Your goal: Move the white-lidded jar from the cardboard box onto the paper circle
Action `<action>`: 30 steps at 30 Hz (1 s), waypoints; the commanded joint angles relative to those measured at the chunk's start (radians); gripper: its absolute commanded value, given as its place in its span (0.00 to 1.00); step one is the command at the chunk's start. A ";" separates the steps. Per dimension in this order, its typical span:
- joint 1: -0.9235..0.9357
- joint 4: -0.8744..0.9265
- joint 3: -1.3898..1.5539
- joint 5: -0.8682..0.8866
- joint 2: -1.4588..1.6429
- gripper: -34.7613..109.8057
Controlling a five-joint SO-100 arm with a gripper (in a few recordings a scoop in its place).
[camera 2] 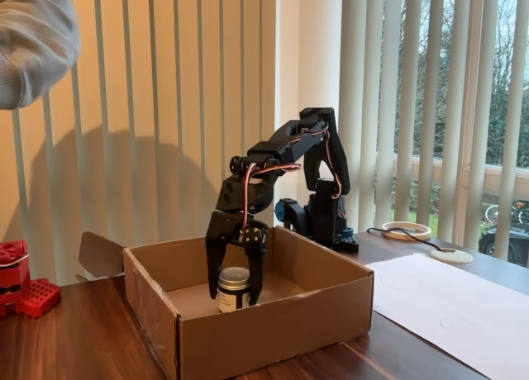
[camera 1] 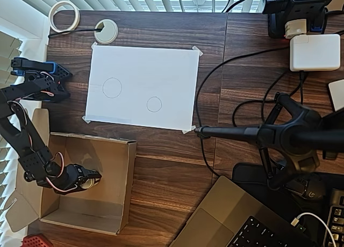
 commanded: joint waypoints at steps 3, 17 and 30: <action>-0.032 -0.098 0.040 0.023 0.245 0.28; -0.190 -0.388 0.232 0.060 0.649 0.26; -0.667 -0.407 0.451 0.166 0.894 0.24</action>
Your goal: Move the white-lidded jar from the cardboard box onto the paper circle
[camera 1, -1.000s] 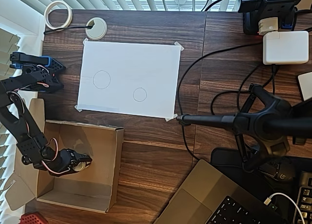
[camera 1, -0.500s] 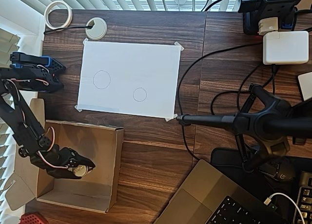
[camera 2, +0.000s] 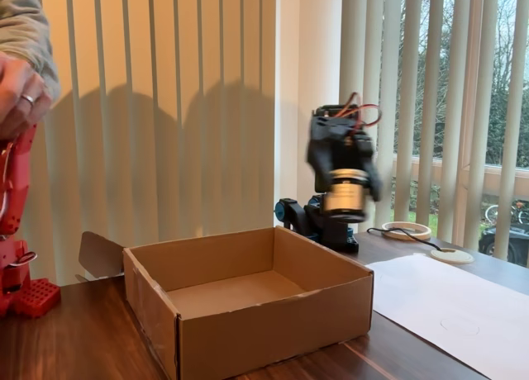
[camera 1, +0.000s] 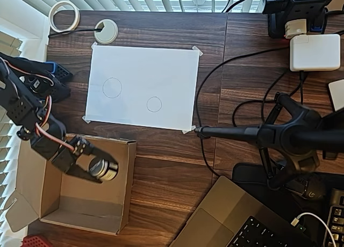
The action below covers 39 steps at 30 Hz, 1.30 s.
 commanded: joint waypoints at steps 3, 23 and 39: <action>-0.259 -0.034 0.074 0.044 0.150 0.24; -0.391 -0.014 0.097 0.031 -0.265 0.24; -0.385 -0.040 -0.078 0.066 -0.469 0.24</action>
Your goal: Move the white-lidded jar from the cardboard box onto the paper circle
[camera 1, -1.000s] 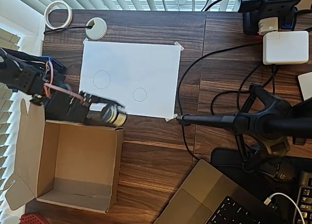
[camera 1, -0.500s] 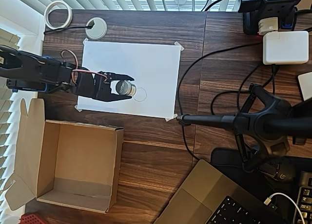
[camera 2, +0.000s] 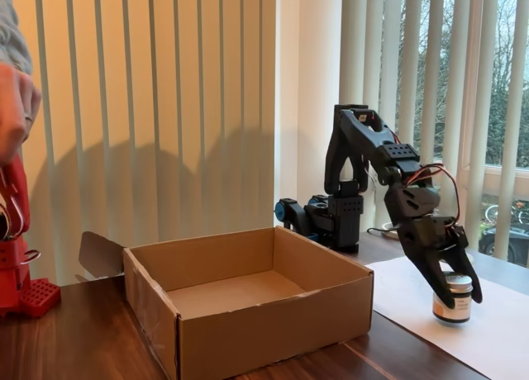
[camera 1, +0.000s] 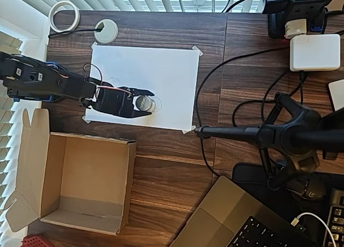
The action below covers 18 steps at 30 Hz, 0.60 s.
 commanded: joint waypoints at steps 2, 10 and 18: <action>0.008 -0.029 -0.104 -0.003 0.014 0.24; 0.006 -0.046 -0.106 0.000 -0.011 0.24; -0.008 -0.054 -0.109 0.020 -0.026 0.24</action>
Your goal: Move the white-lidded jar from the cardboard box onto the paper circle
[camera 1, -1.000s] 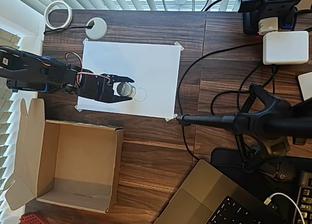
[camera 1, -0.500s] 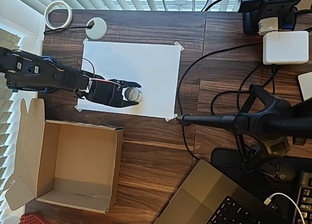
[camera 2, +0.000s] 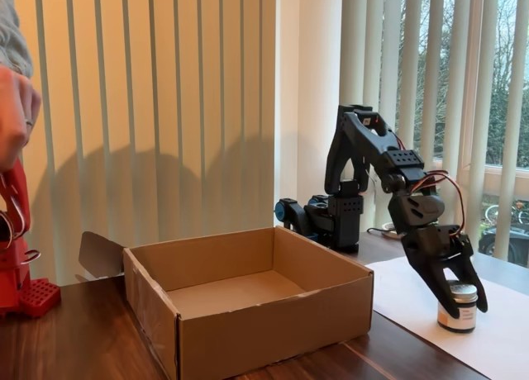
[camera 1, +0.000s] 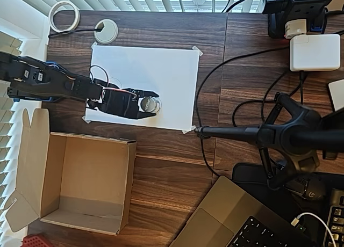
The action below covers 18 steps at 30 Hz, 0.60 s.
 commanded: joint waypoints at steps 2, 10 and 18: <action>-0.005 -0.029 -0.089 0.005 0.032 0.24; -0.008 -0.041 -0.115 0.011 0.012 0.24; -0.006 -0.043 -0.084 0.008 0.025 0.24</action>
